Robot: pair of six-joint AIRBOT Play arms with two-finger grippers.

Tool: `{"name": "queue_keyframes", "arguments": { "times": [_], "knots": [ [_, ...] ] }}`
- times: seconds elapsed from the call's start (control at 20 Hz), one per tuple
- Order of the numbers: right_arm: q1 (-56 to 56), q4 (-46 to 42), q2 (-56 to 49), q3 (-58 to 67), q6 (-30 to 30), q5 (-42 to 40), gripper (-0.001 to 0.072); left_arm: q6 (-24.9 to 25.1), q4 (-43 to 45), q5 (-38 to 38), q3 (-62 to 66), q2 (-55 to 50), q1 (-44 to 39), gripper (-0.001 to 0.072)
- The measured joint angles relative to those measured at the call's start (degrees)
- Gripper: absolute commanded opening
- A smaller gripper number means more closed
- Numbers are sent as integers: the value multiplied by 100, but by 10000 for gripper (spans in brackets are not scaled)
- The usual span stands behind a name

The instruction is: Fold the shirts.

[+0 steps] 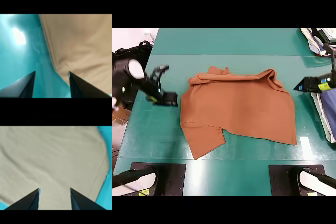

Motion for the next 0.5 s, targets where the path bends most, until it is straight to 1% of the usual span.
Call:
{"name": "queue_keyframes", "arguments": {
  "times": [0.2,0.35,0.5],
  "knots": [
    [-13,7,754,-763,-15,-116,438,-120,-535,761,-1370,343,7,483],
    [-17,2,1121,-1071,-17,-146,438,-155,-1071,1346,-1886,422,7,482],
    [-17,-2,1333,-1198,-17,-151,438,-173,-1421,1668,-2100,442,13,480]
  ]
}}
